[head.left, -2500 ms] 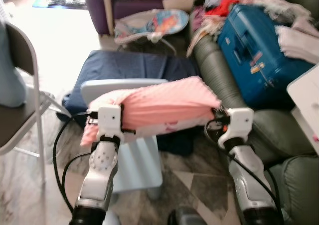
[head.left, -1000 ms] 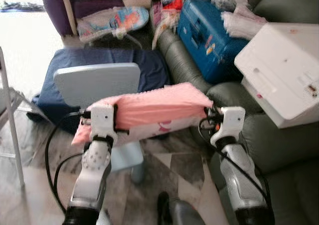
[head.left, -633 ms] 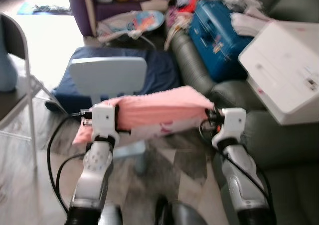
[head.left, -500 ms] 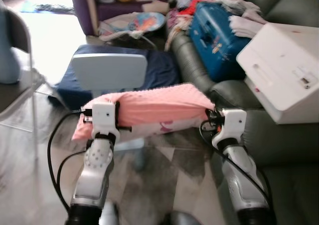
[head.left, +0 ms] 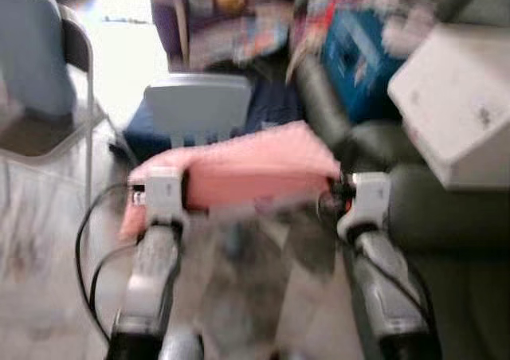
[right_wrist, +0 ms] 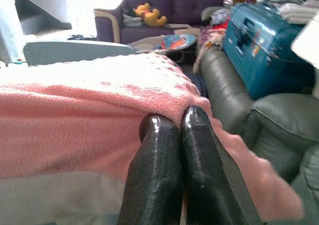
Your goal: Move the pillow to the sofa
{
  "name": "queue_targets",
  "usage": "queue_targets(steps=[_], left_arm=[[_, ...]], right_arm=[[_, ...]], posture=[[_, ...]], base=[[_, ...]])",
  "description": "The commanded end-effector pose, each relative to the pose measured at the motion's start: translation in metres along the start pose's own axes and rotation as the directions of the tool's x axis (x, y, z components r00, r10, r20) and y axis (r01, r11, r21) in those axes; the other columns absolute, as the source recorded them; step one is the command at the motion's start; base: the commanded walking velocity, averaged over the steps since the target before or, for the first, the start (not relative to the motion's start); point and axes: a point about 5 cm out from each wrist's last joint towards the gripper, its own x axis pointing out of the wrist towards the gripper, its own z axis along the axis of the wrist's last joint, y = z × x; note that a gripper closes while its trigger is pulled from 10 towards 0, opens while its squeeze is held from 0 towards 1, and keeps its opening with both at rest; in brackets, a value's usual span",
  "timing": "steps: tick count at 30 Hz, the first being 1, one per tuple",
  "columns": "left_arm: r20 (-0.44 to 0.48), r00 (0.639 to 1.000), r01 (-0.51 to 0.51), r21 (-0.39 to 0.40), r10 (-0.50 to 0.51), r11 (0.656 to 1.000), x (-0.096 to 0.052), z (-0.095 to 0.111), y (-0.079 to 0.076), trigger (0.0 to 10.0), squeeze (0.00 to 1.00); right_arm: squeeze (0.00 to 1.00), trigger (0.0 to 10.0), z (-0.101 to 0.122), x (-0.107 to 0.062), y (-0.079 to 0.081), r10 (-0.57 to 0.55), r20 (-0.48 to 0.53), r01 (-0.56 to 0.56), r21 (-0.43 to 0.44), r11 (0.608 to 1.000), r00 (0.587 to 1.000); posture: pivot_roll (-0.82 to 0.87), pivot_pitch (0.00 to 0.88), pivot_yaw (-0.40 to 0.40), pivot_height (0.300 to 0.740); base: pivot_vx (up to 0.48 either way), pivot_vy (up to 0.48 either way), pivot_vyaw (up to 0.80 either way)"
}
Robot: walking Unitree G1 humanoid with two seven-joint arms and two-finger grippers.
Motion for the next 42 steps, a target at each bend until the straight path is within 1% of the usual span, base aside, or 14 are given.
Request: queue_targets(steps=[1,9,13,17,18,21,23,24,28,32,37,42], left_arm=[[0.028,1.0,-0.015,0.0,0.015,1.0,0.004,0.008,0.005,10.0,0.0],[0.025,1.0,0.005,0.004,-0.005,1.0,0.005,0.008,0.006,10.0,0.0],[0.022,1.0,0.015,0.01,-0.015,1.0,0.004,0.006,0.005,10.0,0.0],[-0.013,1.0,0.023,0.039,-0.022,0.999,0.0,-0.006,0.008,10.0,0.0],[-0.036,0.999,0.034,0.044,-0.032,0.998,-0.003,-0.014,0.01,10.0,0.0],[-0.049,0.997,0.061,0.049,-0.059,0.997,-0.004,-0.019,0.009,10.0,0.0],[-0.058,0.992,0.114,0.027,-0.112,0.993,-0.004,-0.022,0.005,10.0,0.0],[-0.056,0.989,0.139,0.022,-0.138,0.99,-0.003,-0.022,0.003,10.0,0.0],[-0.033,0.984,0.178,0.028,-0.177,0.984,-0.001,-0.019,0.0,10.0,0.0],[-0.009,0.981,0.196,0.021,-0.196,0.98,-0.002,-0.016,-0.001,10.0,0.0],[0.002,0.974,0.227,0.048,-0.228,0.973,-0.003,-0.014,-0.003,10.0,0.0],[0.016,0.957,0.287,0.086,-0.29,0.954,0.001,-0.007,-0.008,10.0,0.0]], right_arm=[[0.0,10.0,0.002,0.0,-0.011,-0.052,0.006,0.053,-0.002,0.999,0.999],[0.0,10.0,0.003,0.002,-0.01,-0.05,0.013,0.05,-0.007,0.999,0.999],[0.0,10.0,0.003,0.0,-0.013,-0.058,0.014,0.058,-0.014,0.998,0.998],[0.0,10.0,-0.003,-0.009,-0.022,-0.079,-0.003,0.078,-0.032,0.996,0.997],[0.0,10.0,-0.006,-0.013,-0.025,-0.085,-0.011,0.085,-0.036,0.996,0.996],[0.0,10.0,-0.006,-0.015,-0.026,-0.088,-0.01,0.088,-0.039,0.995,0.996],[0.0,10.0,-0.007,-0.017,-0.025,-0.088,-0.011,0.087,-0.039,0.995,0.996],[0.0,10.0,-0.008,-0.018,-0.024,-0.086,-0.013,0.086,-0.038,0.996,0.996],[0.0,10.0,-0.009,-0.018,-0.017,-0.076,-0.013,0.076,-0.03,0.997,0.997],[0.0,10.0,-0.01,-0.016,-0.013,-0.072,-0.011,0.071,-0.022,0.997,0.997],[0.0,10.0,-0.01,-0.013,-0.009,-0.078,0.004,0.078,-0.005,0.997,0.997],[0.0,10.0,-0.011,-0.011,-0.007,-0.112,0.017,0.112,0.017,0.994,0.994]], posture=[[-0.01,0.056,-0.088,0.74],[-0.01,0.055,-0.085,0.74],[-0.01,0.053,-0.086,0.74],[-0.01,0.053,-0.084,0.74],[-0.01,0.053,-0.082,0.74],[-0.01,0.057,-0.082,0.74],[-0.01,0.058,-0.082,0.74],[-0.01,0.058,-0.081,0.74],[0.0,0.059,-0.077,0.74],[0.0,0.058,-0.073,0.74],[0.01,0.051,-0.034,0.74],[0.0,0.05,0.018,0.74]], base=[[0.0,0.48,-0.8],[0.0,0.48,-0.8],[0.0,0.48,-0.8],[0.0,0.48,-0.8],[0.0,0.48,-0.8],[0.0,0.48,-0.8],[0.0,0.433,-0.8],[0.0,0.0,-0.8],[0.0,0.0,-0.8],[0.0,0.0,-0.8],[0.0,0.0,-0.75],[0.0,0.0,0.0]])
